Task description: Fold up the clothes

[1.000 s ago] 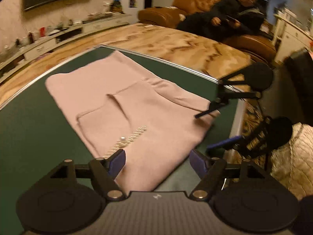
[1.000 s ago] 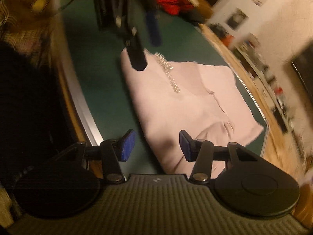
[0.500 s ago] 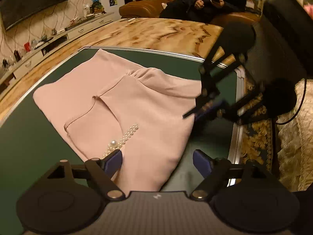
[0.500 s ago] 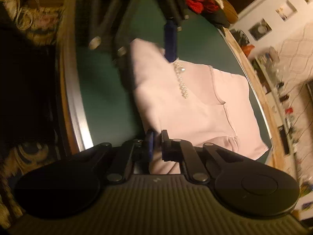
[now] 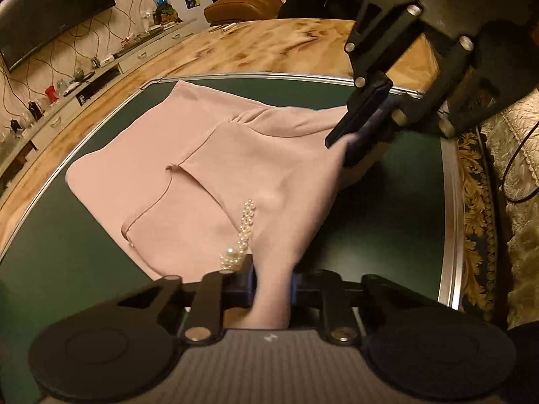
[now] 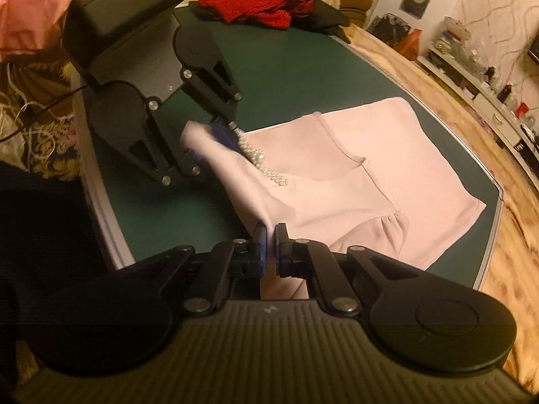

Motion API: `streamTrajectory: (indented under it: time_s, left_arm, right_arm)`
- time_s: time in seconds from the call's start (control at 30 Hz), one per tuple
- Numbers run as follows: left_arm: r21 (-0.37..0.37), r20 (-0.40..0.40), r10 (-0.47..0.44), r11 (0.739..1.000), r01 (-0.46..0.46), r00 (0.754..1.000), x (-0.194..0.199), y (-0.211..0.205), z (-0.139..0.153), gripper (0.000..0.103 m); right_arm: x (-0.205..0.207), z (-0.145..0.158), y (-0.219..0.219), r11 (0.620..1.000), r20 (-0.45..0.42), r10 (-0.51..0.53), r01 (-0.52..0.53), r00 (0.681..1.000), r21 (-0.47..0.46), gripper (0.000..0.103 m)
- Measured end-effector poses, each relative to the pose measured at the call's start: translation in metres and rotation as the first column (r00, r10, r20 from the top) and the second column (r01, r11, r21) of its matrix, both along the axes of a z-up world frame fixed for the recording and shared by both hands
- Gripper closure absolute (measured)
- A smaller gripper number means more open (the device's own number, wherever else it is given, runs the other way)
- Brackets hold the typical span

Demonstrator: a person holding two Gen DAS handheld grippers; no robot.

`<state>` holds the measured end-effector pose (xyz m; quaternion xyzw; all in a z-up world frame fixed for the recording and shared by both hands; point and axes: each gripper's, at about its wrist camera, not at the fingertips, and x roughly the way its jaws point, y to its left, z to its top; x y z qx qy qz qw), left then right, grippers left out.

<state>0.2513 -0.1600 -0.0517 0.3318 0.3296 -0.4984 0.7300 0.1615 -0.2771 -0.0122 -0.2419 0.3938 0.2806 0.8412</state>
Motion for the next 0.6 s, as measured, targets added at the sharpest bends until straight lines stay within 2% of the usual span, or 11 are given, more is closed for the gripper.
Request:
streamTrajectory:
  time_s: [0.07,0.1,0.13,0.3,0.43,0.6]
  left_arm:
    - [-0.010,-0.030,-0.001,1.000,0.001,1.000,0.002,0.002,0.003,0.087]
    - [-0.017,-0.049,0.002,1.000,-0.003,0.999,0.004,0.003,0.004,0.087]
    - [-0.021,-0.059,0.006,1.000,-0.007,0.998,0.005,0.004,0.005,0.088]
    - [-0.036,-0.101,0.024,0.999,-0.028,0.995,0.007,0.006,0.013,0.089]
    - [-0.038,-0.126,0.013,0.999,-0.018,0.992,0.009,0.005,0.019,0.090]
    - [-0.055,-0.146,0.027,0.998,-0.035,0.989,0.012,0.009,0.026,0.091]
  right_arm:
    - [-0.004,-0.003,0.003,1.000,0.032,0.001,-0.001,0.999,-0.015,0.071]
    - [-0.009,-0.006,0.005,1.000,0.057,0.007,-0.006,0.998,-0.024,0.047]
    - [-0.016,-0.009,0.007,1.000,0.088,0.021,-0.019,0.996,-0.025,0.041]
    - [-0.038,-0.029,0.023,0.996,0.168,0.041,-0.026,0.985,-0.087,0.037]
    - [-0.049,-0.047,0.033,0.980,0.255,0.047,0.005,0.966,-0.198,0.038]
    - [-0.045,-0.066,0.026,0.948,0.287,0.098,-0.001,0.953,-0.319,0.038]
